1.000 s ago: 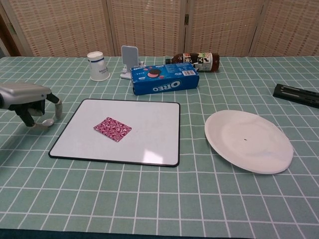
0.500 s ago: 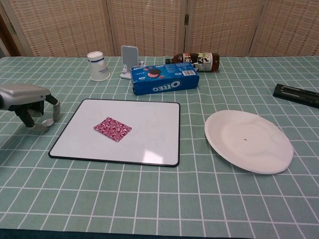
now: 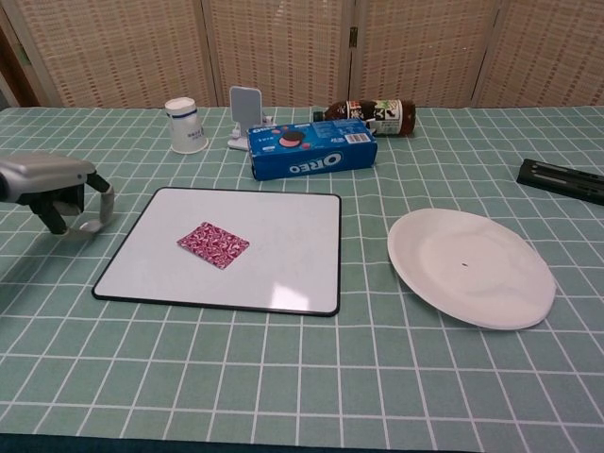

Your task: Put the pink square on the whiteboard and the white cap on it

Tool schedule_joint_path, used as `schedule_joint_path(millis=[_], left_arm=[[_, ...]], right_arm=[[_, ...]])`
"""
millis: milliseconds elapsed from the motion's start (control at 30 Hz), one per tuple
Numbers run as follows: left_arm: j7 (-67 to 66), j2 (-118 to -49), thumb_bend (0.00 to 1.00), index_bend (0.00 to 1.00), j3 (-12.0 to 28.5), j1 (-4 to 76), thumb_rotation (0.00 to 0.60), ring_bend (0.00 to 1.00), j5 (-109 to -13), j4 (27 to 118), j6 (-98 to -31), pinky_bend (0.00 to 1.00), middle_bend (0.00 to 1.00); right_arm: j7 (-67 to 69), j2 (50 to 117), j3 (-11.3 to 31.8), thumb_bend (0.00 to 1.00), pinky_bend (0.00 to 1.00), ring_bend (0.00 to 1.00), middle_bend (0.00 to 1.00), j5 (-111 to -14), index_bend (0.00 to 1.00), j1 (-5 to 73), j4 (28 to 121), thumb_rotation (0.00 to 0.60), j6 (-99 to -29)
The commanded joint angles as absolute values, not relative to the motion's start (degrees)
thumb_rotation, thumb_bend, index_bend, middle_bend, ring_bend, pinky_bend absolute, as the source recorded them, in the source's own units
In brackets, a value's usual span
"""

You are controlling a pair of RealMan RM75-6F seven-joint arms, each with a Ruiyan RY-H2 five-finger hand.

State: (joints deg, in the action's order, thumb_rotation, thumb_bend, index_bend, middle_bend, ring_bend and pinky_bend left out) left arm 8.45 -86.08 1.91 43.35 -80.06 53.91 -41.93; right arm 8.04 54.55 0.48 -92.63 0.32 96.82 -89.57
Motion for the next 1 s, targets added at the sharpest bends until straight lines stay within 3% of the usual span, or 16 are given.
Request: schedule_joint_path(millis=[33,400,667,1000], left_arm=[[8.5,-85.3,0.33,0.5,2.2,43.4,0.6,1.0,-80.4,55.2,-42.8,1.0,1.0],[3.5,-82.1,0.33,0.5,3.8,45.6,0.6,1.0,-83.5,67.2,-47.3,1.0,1.0],[-1.3,-84.5,0.33,0.5,6.3,48.5,0.6,1.0,-81.2,72.2,-45.7,1.0,1.0],[-7.6,-87.8,0.33,0.5,6.9,51.3,0.6,1.0,-77.4,72.2,-42.1,1.0,1.0]], right_arm=[[8.1,54.6,0.5,0.22,0.36,0.3,0.35,-92.7,0.25,0.3,96.8,0.6,-89.7],[8.6,54.7,0.6,0.22,0.36,0.3,0.35,-92.7,0.25,0.5,96.2,0.6,-89.4],[9.0,54.8,0.5,0.22,0.36,0.3,0.35,-92.5,0.25,0.3,95.8,0.6,-89.7],[9.7,54.7,0.5,0.22,0.36,0.3,0.35,-92.4,0.25,-0.1,95.3,0.6,-90.1]])
